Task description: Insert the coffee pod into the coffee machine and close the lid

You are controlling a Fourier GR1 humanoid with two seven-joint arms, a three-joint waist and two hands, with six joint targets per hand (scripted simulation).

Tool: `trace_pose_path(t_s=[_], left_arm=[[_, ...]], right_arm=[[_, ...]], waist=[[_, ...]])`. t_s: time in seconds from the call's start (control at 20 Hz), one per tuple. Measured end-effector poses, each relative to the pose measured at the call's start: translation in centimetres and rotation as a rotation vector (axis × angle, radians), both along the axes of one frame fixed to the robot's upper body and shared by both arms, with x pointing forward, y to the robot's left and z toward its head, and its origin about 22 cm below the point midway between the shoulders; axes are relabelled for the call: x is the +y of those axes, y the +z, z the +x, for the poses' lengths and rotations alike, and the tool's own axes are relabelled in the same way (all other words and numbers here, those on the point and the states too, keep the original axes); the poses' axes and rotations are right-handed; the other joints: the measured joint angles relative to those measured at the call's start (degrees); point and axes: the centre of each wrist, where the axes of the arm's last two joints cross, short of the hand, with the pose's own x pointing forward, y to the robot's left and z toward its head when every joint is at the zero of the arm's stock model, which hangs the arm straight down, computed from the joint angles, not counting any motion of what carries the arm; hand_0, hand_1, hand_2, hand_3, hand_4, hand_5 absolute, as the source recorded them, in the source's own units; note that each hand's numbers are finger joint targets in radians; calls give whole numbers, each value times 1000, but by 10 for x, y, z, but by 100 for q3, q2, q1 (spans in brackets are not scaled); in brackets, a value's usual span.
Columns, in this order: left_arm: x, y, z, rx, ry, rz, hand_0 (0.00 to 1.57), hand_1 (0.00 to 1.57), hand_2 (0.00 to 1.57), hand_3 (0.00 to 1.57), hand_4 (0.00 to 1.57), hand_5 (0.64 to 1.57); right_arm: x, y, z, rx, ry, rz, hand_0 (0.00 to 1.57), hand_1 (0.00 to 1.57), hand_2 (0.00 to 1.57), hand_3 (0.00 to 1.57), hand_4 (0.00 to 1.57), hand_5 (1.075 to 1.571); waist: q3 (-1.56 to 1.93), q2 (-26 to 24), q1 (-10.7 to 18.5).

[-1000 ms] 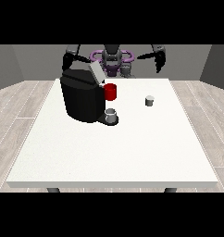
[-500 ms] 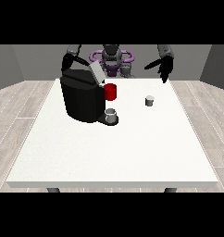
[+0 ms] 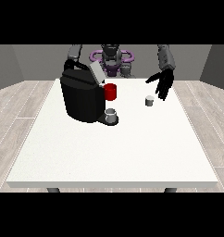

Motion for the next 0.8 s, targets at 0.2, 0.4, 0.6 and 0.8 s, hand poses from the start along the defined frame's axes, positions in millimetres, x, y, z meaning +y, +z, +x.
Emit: trace_pose_path(t_s=[0.2, 0.4, 0.6, 0.8], left_arm=[[-3, -5, 9, 14, -8, 60, 0, 0, 0, 0, 0, 1571], [-8, -12, 17, 9, -12, 117, 488, 488, 724, 486, 0, 1571], [-21, -15, 28, -30, -10, 164, 839, 839, 918, 756, 298, 1571], [-27, -20, 32, -85, -25, 240, 1038, 1038, 1105, 908, 462, 1571]], right_arm=[[10, -3, 4, 8, 8, 13, 0, 0, 0, 0, 0, 1571], [6, -5, 14, 24, 2, 6, 0, 0, 0, 0, 0, 1571], [7, -8, 21, 41, 4, -1, 0, 0, 0, 0, 0, 1571], [6, -14, 22, 52, 11, -6, 0, 0, 0, 0, 0, 1571]], waist=[[1, 137, 53], [1, 155, 128], [1, 156, 152], [1, 179, 130]])
